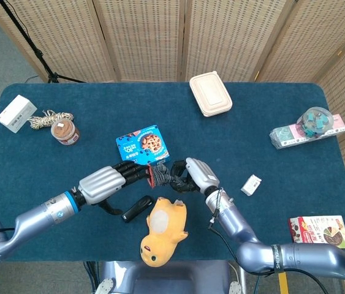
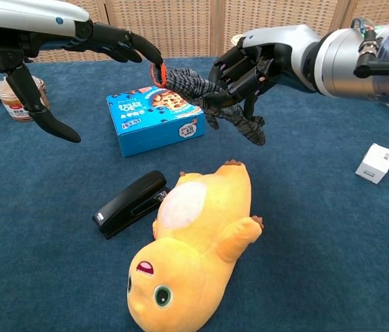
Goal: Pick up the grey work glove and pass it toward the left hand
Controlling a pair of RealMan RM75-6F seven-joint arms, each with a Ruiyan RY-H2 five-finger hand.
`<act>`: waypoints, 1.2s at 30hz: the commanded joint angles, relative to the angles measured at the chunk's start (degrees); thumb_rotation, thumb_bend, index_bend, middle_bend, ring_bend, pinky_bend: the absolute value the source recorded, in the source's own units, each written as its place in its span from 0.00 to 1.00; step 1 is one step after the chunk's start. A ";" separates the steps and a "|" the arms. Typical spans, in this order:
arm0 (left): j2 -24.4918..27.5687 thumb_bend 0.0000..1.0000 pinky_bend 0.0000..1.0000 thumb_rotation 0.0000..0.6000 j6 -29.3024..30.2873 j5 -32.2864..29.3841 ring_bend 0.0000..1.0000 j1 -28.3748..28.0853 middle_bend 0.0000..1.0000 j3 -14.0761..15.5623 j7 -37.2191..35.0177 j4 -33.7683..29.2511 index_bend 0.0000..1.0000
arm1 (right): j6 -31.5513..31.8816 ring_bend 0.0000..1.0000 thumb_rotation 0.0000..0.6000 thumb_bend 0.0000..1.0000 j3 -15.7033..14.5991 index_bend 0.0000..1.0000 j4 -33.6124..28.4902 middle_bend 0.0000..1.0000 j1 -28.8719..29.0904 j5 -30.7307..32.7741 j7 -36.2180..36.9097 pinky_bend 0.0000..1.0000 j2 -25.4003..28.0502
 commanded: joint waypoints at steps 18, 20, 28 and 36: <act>0.24 0.13 0.02 1.00 1.45 0.54 0.00 0.61 0.00 1.02 -0.43 0.83 0.11 | -0.77 0.45 1.00 0.55 0.73 0.56 0.87 0.52 0.90 2.53 0.82 0.57 1.48; -0.15 0.13 0.02 1.00 1.32 0.37 0.00 0.49 0.00 0.96 -0.34 1.04 0.11 | -0.90 0.45 1.00 0.55 0.74 0.56 0.76 0.52 0.98 2.69 0.97 0.57 1.49; -1.38 0.13 0.02 1.00 0.39 -0.90 0.00 -0.21 0.00 0.44 0.34 1.05 0.11 | -1.12 0.45 1.00 0.55 0.53 0.56 0.35 0.52 1.17 2.72 1.50 0.57 1.29; -2.39 0.13 0.02 1.00 -0.82 -2.87 0.00 -0.77 0.00 -0.08 2.15 0.64 0.11 | -1.01 0.45 1.00 0.55 0.46 0.56 0.17 0.52 1.12 2.28 2.16 0.57 1.09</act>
